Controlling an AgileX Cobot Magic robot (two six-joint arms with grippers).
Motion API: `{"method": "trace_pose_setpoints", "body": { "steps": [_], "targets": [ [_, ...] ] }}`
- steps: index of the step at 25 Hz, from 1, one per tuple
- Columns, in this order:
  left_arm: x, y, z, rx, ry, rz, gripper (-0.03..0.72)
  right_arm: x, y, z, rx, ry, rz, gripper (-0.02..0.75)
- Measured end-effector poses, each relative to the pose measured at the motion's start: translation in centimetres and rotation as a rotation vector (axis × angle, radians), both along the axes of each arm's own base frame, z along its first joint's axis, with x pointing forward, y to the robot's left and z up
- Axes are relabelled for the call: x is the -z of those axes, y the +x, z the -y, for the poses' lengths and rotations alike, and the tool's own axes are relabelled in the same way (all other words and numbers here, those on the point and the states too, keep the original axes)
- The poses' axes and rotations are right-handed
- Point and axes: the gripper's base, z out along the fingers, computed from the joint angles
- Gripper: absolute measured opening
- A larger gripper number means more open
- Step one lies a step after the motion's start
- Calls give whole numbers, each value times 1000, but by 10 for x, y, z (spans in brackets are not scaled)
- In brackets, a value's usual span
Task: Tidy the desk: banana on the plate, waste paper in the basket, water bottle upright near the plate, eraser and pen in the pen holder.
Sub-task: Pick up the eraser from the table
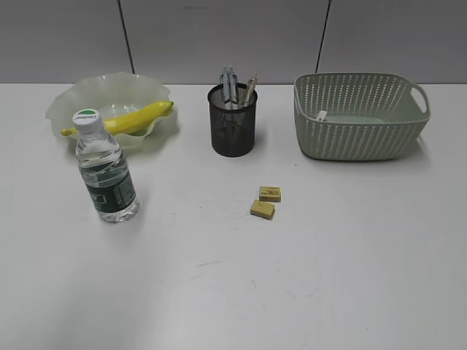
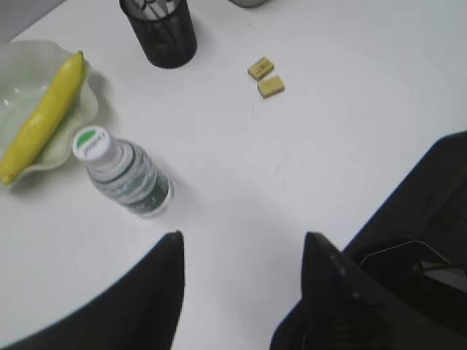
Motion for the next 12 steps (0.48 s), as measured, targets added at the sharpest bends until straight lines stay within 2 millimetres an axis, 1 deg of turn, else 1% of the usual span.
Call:
{"method": "trace_pose_setpoints", "body": {
  "steps": [3,5,9,12],
  "targets": [
    [21,-35,-24,-9,-42,39,389,0,0,0,0,-1,0,503],
    [42,-51,-34,-16,-49,34,389,0,1,0,1,-2,-2,503],
    [76,-81,-54,-42,-96,56,389,-3,7,-4,1,-14,-24,504],
    [93,-98,-66,-60,-141,95,389,-14,19,-11,7,3,0,504]
  ]
}}
